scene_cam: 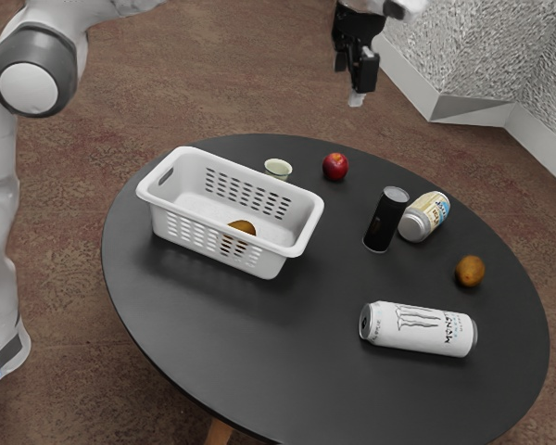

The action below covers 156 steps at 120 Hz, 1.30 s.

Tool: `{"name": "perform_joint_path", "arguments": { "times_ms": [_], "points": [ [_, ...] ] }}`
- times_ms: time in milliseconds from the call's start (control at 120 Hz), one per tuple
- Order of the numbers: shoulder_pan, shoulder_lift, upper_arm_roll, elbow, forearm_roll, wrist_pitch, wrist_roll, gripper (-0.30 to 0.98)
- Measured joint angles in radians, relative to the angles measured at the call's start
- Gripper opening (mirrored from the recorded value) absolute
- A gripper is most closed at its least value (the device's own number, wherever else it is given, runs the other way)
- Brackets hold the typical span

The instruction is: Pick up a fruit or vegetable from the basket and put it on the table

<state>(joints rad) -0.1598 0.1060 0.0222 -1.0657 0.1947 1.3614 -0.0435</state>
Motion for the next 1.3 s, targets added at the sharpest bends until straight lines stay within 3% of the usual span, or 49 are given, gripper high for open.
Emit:
{"name": "perform_joint_path", "arguments": {
  "times_ms": [142, 258, 475, 808, 1100, 1300],
  "points": [
    [-0.033, 0.029, -0.006, -0.023, 0.065, -0.01, -0.02, 0.69],
    [-0.047, 0.054, -0.009, -0.041, 0.074, -0.014, -0.046, 0.69],
    [-0.077, 0.063, -0.003, -0.168, -0.037, -0.022, -0.222, 0.69],
    [-0.073, 0.048, 0.038, -0.183, -0.178, -0.107, -0.552, 0.69],
    [-0.087, 0.047, 0.032, -0.179, -0.166, -0.118, -0.817, 0.69],
    [-0.103, 0.005, 0.039, -0.216, -0.146, -0.132, -0.898, 0.69]
  ]
}}
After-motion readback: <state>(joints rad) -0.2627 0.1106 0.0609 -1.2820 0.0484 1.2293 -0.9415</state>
